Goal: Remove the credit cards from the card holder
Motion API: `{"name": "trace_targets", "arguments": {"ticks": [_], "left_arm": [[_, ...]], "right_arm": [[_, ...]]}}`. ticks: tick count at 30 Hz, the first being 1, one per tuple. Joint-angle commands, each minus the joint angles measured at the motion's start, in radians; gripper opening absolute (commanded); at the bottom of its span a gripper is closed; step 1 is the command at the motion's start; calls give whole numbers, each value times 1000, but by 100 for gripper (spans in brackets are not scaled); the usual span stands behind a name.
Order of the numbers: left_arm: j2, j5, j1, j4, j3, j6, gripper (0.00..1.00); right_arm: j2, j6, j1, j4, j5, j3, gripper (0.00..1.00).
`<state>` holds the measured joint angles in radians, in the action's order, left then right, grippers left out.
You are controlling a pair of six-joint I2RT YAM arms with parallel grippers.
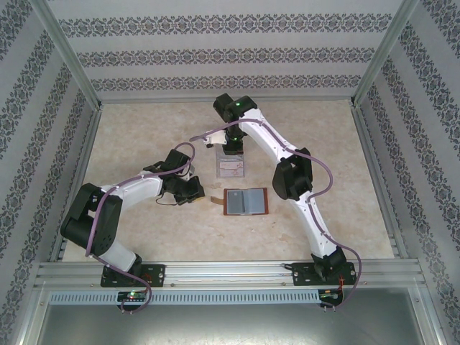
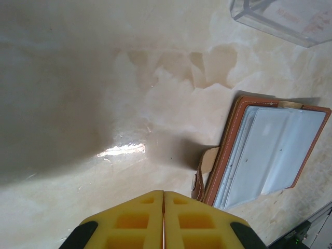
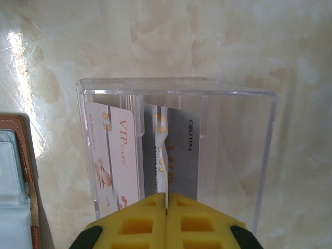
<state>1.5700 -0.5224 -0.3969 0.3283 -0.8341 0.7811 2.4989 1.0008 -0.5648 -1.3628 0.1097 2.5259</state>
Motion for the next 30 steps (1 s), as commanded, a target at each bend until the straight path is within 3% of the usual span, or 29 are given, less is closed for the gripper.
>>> {"name": "trace_targets", "arguments": {"ticks": [1,9,15,30], "left_arm": [[13,-6,13,-10,12,5,8],[20,-10,15,-9,8,0,8],[22,-11,17,-12,8,-1,8],[26,-20,21,-7,-19,-14,8]], "right_arm": [[35,4,7,-32,18,28,7],[43,-3,6,-39,18,30,11],[31,-4,3,-23,-9,34,20],[-57,-30,-4,20,-108,9,25]]}}
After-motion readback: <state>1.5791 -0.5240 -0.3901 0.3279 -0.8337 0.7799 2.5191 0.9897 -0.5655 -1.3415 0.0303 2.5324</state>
